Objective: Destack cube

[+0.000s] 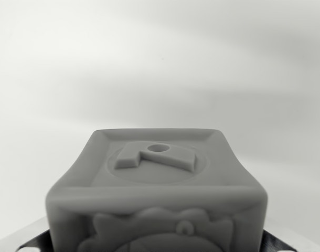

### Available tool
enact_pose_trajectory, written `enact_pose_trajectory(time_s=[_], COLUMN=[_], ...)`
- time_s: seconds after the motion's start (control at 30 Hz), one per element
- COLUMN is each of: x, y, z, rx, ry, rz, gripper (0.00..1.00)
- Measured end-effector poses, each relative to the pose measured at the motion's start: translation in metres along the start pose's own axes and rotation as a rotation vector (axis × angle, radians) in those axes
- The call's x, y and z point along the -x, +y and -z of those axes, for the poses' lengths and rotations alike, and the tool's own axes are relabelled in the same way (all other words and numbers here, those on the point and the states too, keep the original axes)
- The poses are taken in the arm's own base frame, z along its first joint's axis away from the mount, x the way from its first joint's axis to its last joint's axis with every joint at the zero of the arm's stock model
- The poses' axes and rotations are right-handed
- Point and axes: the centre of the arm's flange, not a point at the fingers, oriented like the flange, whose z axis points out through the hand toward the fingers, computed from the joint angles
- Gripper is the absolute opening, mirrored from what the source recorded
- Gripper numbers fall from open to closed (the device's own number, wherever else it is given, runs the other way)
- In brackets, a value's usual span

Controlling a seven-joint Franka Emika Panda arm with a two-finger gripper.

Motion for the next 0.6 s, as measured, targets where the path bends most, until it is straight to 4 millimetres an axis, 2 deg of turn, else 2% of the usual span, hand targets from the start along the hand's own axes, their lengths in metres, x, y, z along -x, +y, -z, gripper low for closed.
enact_pose_trajectory(time_s=[0.2, 0.6], x=[0.002, 0.003], y=[-0.009, -0.008], z=[-0.002, -0.042], rx=[0.000, 0.008], ry=[0.000, -0.003], rz=[-0.009, -0.013], gripper=[0.00, 0.00])
